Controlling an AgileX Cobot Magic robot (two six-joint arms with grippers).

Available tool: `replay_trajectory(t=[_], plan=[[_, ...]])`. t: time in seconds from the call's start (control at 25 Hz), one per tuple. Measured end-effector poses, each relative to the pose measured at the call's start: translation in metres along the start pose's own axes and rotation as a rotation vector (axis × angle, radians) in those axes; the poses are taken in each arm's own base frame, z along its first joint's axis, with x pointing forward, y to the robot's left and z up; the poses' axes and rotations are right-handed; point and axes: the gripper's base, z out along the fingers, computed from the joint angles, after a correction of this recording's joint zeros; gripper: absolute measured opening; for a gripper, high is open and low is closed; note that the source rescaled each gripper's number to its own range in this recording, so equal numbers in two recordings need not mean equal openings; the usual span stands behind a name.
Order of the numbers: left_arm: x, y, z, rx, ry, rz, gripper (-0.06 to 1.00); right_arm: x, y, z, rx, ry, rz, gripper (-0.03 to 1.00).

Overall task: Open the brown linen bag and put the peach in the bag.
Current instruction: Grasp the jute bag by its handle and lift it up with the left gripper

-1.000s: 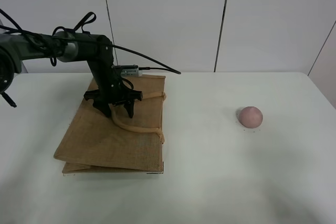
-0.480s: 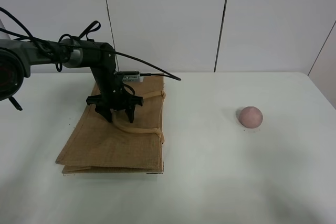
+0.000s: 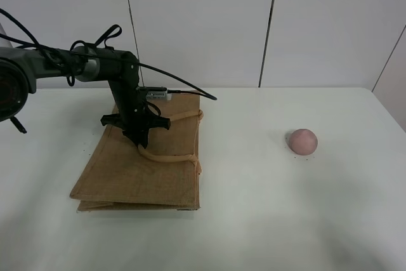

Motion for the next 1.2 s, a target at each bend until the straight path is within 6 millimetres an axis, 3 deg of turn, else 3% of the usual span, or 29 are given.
replay_trajectory(t=[0.16, 0.24, 0.36, 0.6, 0.76, 1.0, 1.2], plan=[[0.0, 0.003, -0.008, 0.002, -0.004, -0.006, 0.01, 0.0, 0.0, 0.0, 0.0, -0.001, 0.0, 1.0], [0.0, 0.005, -0.022, -0.001, 0.005, -0.01, 0.01, 0.0, 0.0, 0.0, 0.0, -0.001, 0.0, 1.0], [-0.005, 0.006, -0.064, 0.001, -0.036, 0.015, 0.01, 0.0, 0.0, 0.0, 0.0, -0.001, 0.0, 1.0], [-0.012, 0.003, -0.176, 0.036, -0.273, 0.046, 0.01, 0.0, 0.0, 0.0, 0.0, -0.001, 0.0, 1.0], [0.003, 0.004, -0.238, 0.058, -0.432, 0.063, 0.01, 0.0, 0.0, 0.0, 0.0, -0.001, 0.0, 1.0], [0.036, 0.009, -0.298, 0.067, -0.571, 0.089, 0.0, 0.0, 0.0, 0.0, 0.0, -0.001, 0.0, 1.0], [0.052, 0.011, -0.321, 0.073, -0.628, 0.095, 0.0, 0.0, 0.0, 0.0, 0.0, -0.001, 0.0, 1.0]])
